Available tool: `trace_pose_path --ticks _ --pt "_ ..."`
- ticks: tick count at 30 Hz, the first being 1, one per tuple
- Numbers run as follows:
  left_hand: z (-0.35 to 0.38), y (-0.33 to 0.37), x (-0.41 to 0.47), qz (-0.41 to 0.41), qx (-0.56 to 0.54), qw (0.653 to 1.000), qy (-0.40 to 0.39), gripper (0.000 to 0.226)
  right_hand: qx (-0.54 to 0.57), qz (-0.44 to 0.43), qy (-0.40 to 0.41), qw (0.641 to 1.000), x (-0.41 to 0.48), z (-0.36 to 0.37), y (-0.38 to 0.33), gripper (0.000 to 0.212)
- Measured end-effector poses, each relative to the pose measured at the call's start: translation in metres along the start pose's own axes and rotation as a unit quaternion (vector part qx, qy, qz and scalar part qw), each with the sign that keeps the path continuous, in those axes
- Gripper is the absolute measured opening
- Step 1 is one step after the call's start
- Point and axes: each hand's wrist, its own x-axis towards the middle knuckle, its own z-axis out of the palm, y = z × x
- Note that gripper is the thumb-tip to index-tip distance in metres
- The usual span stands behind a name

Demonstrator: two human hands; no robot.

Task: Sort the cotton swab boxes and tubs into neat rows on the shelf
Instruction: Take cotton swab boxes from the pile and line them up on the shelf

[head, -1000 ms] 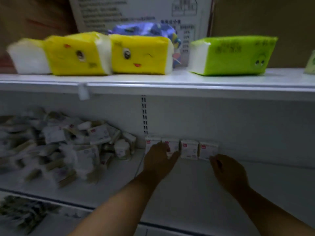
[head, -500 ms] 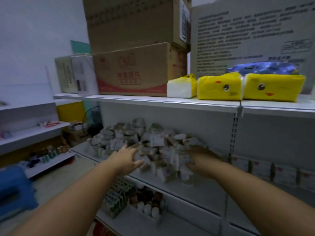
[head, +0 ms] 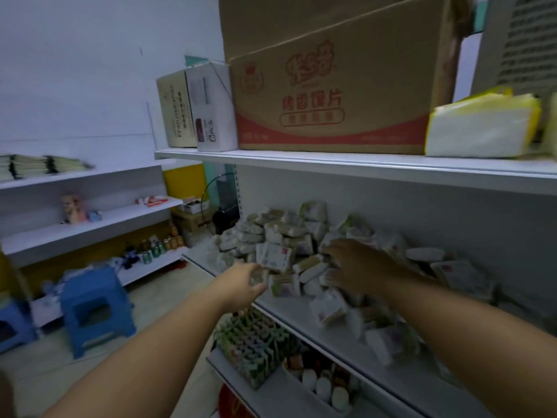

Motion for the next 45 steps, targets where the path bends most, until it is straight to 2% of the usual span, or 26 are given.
trace_pose_path --ticks 2,5,8,12,16,18,20,23,26,28,30,32,34,35,37,41,45 --pt "0.004 -0.012 0.019 -0.007 0.0 1.0 0.001 0.06 0.007 -0.009 0.001 1.0 0.031 0.01 -0.001 0.039" --pt "0.005 -0.028 0.048 -0.007 -0.004 1.0 0.012 0.057 0.0 -0.003 -0.006 1.0 0.067 0.025 -0.005 0.047" --pt "0.003 -0.038 0.077 0.006 -0.043 0.998 0.054 0.043 -0.003 0.019 0.0 1.0 0.096 0.041 -0.003 0.046" --pt "0.002 -0.045 0.122 -0.002 -0.014 0.995 0.094 0.056 -0.005 0.053 0.039 0.998 0.13 0.056 0.005 0.036" --pt "0.005 -0.052 0.167 0.002 -0.06 0.996 0.061 0.074 0.025 0.091 0.093 0.991 0.162 0.067 0.007 0.049" --pt "0.007 -0.055 0.185 0.03 -0.042 0.998 0.041 0.074 0.051 0.102 0.113 0.987 0.175 0.074 0.005 0.059" --pt "0.008 -0.057 0.197 0.066 -0.028 0.997 0.035 0.068 0.032 0.109 0.112 0.987 0.187 0.08 0.002 0.062" --pt "0.004 -0.062 0.209 0.106 -0.045 0.993 0.035 0.06 0.021 0.121 0.117 0.985 0.198 0.085 -0.003 0.053" --pt "0.001 -0.067 0.211 0.143 -0.064 0.987 0.031 0.058 0.086 0.119 0.155 0.977 0.199 0.079 -0.009 0.028" --pt "-0.001 -0.069 0.208 0.166 -0.082 0.982 0.032 0.053 0.13 0.14 0.193 0.962 0.195 0.073 -0.012 0.025" --pt "-0.004 -0.074 0.207 0.178 -0.128 0.975 0.027 0.04 0.186 0.18 0.246 0.934 0.187 0.068 -0.017 0.031" --pt "-0.009 -0.084 0.207 0.177 -0.222 0.959 0.004 0.029 0.26 0.204 0.298 0.896 0.177 0.064 -0.023 0.036" --pt "-0.014 -0.092 0.209 0.171 -0.367 0.913 -0.039 0.025 0.35 0.228 0.335 0.845 0.167 0.06 -0.031 0.031" --pt "-0.017 -0.095 0.209 0.169 -0.433 0.883 -0.06 0.023 0.383 0.247 0.351 0.818 0.162 0.058 -0.035 0.021" --pt "-0.021 -0.096 0.208 0.172 -0.513 0.836 -0.089 0.022 0.441 0.291 0.378 0.76 0.154 0.055 -0.042 0.01" --pt "-0.023 -0.08 0.21 0.17 -0.582 0.79 -0.088 0.029 0.55 0.304 0.429 0.649 0.137 0.046 -0.047 0.04" --pt "-0.016 -0.055 0.199 0.092 -0.704 0.699 -0.088 0.022 0.617 0.314 0.423 0.584 0.102 0.028 -0.045 0.06"
